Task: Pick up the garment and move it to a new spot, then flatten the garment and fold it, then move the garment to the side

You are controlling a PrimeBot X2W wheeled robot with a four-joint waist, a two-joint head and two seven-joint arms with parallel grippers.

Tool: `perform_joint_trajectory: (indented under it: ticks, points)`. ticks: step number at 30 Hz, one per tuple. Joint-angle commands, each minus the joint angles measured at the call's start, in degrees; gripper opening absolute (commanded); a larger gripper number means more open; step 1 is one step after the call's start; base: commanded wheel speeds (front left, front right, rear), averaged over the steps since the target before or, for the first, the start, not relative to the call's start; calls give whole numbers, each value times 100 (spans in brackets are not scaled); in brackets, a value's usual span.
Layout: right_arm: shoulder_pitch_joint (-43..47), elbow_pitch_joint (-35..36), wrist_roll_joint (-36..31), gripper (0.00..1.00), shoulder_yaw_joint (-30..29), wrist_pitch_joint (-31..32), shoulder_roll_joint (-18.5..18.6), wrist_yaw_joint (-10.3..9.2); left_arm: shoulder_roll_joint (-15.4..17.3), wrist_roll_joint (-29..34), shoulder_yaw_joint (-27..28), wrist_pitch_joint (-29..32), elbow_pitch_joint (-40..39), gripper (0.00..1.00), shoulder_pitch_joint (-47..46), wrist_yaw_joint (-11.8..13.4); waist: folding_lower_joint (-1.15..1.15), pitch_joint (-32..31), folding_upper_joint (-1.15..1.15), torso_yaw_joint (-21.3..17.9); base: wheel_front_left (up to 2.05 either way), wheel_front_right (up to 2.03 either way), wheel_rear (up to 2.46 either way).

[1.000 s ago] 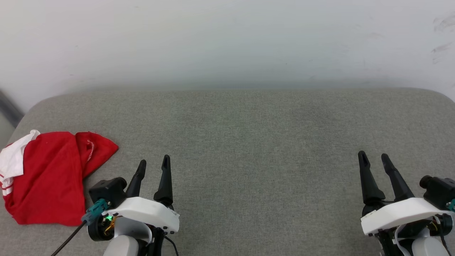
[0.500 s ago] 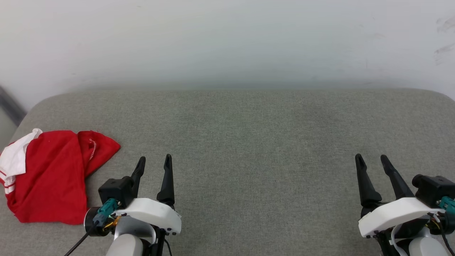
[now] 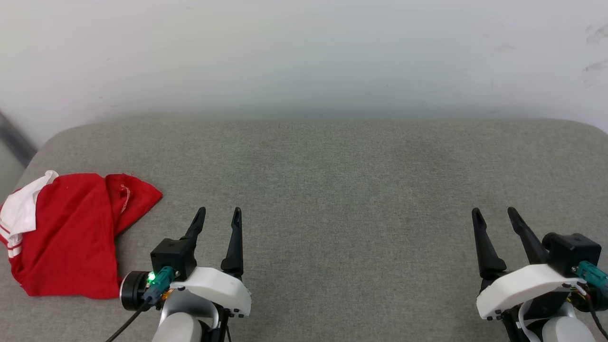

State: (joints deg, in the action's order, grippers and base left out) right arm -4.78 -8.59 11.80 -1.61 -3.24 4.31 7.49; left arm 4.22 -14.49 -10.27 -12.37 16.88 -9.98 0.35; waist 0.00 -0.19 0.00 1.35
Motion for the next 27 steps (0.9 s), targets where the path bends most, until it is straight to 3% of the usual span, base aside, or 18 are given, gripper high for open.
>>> perform_joint_trajectory:
  ticks: [1, 27]
  points:
    - [-5, 46, -144, 100, -22, -16, -26, -1, -18, 138, -15, -66, 15, 100, -113, -21, 0, 0, 0, 2, 0, 0, 0]
    - [65, 70, -762, 100, -122, -155, -142, -1, -100, 580, 129, -291, 326, 100, -145, -113, 0, -1, 0, -50, 0, 0, 0]
